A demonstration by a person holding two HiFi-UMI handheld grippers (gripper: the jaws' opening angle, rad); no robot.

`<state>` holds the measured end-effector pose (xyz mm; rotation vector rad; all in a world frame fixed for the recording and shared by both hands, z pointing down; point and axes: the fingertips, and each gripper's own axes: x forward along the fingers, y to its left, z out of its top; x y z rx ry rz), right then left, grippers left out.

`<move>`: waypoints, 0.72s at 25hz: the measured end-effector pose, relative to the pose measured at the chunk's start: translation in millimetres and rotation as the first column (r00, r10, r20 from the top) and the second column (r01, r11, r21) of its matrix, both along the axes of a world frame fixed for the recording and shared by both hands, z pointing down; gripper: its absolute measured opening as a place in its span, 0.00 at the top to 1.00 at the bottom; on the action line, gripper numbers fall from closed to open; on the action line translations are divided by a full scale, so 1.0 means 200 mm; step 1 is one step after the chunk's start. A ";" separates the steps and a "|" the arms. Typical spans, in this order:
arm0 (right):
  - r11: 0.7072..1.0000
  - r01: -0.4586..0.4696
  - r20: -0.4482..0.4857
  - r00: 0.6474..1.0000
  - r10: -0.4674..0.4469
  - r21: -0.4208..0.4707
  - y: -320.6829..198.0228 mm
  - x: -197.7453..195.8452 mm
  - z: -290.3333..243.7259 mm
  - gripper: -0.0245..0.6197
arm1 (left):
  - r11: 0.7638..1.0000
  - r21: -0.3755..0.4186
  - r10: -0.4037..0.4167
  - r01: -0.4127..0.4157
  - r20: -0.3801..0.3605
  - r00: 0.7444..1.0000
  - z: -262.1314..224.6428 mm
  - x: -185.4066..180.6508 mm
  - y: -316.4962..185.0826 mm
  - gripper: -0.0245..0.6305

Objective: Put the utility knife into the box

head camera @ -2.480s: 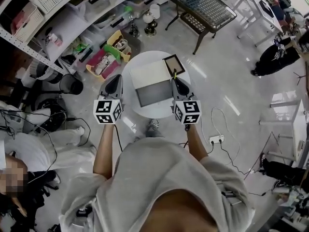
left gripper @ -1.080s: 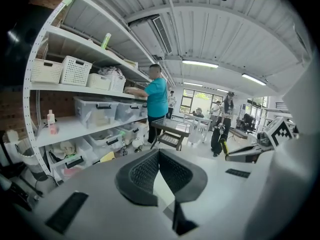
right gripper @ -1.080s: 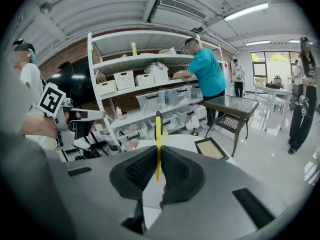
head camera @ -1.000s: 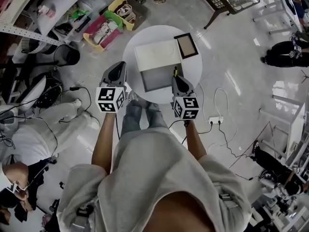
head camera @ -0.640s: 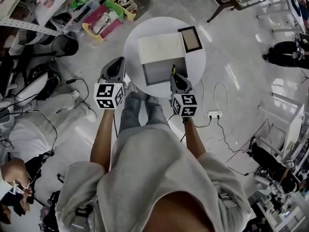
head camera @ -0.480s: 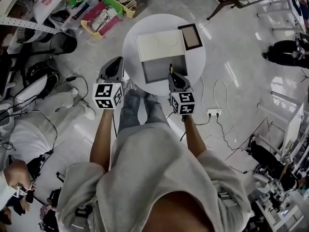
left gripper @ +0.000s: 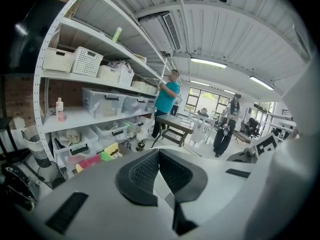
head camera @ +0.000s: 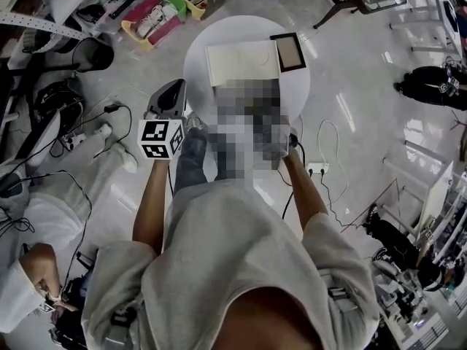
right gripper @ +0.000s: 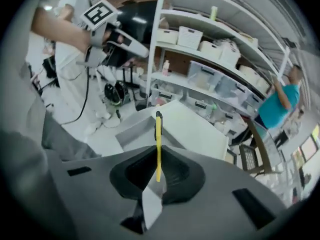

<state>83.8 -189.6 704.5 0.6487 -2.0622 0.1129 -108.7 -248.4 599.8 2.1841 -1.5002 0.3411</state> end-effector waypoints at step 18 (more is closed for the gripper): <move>0.878 0.451 -0.305 0.824 -0.478 -0.159 -0.05 -0.06 0.39 0.89 | 0.998 0.002 -0.069 0.069 0.013 0.998 -0.04 -0.08 0.04 0.93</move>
